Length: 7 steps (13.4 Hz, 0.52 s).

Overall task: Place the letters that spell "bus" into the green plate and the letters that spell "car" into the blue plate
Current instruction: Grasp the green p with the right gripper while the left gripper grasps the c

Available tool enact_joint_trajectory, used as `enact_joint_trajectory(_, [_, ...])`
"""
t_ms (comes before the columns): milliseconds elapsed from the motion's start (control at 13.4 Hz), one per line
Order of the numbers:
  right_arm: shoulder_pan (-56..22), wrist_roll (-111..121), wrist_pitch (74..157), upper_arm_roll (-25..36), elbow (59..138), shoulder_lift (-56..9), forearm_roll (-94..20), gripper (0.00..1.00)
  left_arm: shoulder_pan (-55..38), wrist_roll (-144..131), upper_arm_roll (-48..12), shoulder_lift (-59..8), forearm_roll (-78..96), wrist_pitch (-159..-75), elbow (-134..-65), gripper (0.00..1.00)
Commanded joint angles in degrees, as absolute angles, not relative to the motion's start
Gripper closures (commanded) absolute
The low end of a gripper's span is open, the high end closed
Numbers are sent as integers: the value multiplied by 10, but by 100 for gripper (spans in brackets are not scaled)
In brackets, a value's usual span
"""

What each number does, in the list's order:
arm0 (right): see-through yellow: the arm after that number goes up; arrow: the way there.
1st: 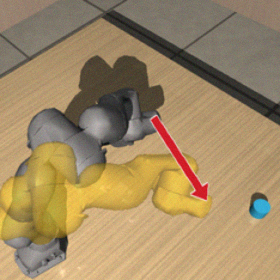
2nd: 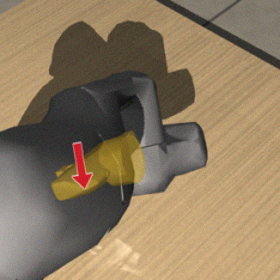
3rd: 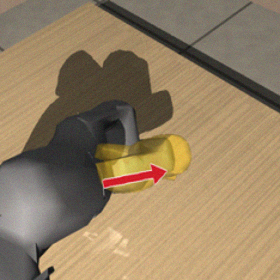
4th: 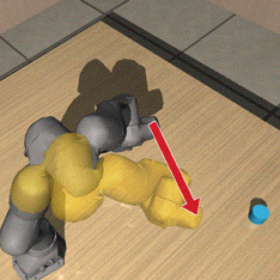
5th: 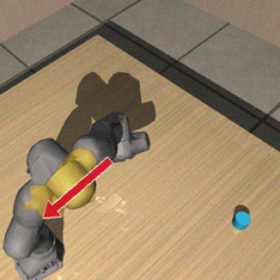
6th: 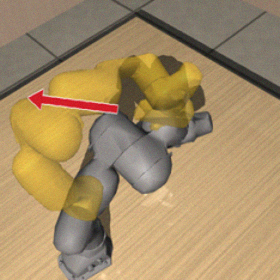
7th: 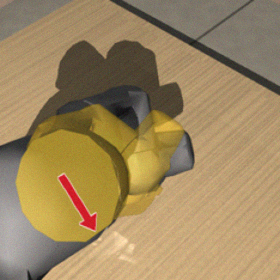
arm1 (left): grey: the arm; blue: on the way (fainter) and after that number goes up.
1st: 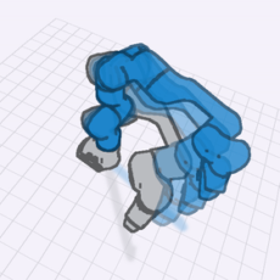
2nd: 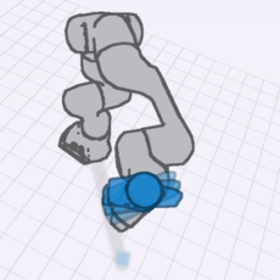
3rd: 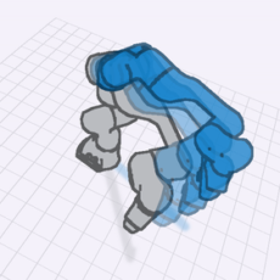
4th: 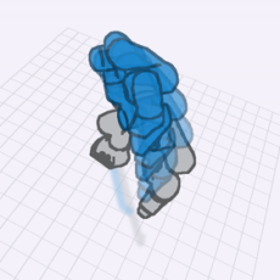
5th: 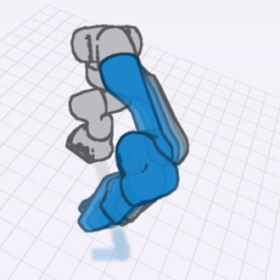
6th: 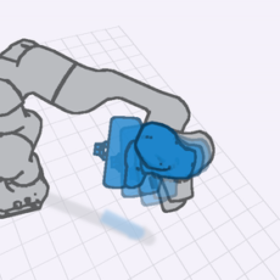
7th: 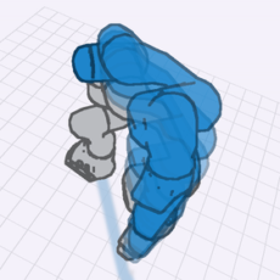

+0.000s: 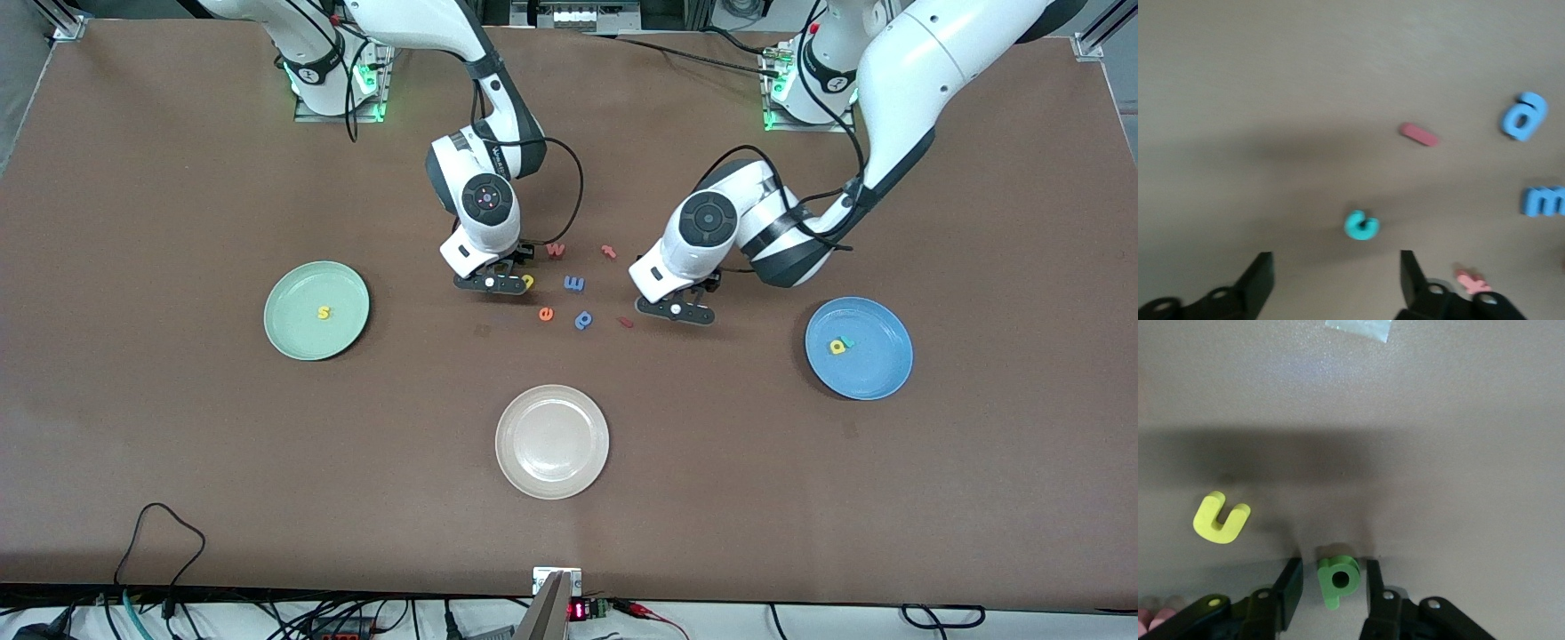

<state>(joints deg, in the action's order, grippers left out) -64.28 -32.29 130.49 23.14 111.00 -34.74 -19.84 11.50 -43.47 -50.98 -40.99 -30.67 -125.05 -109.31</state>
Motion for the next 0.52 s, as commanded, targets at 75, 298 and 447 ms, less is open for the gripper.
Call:
enact_joint_trajectory(75, [-650, -327, 1307, 233, 1115, -355, -207, 75, 59, -441, -462, -420, -318, -1275, -1092, 31])
enact_joint_trajectory(298, [-650, -327, 1306, 234, 1114, -357, -207, 82, 45, -439, -444, -424, -360, -1281, -1092, 34])
enact_joint_trajectory(447, [-649, -328, 1298, 235, 1112, -339, -207, 85, 45, -439, -444, -437, -361, -1294, -1092, 34])
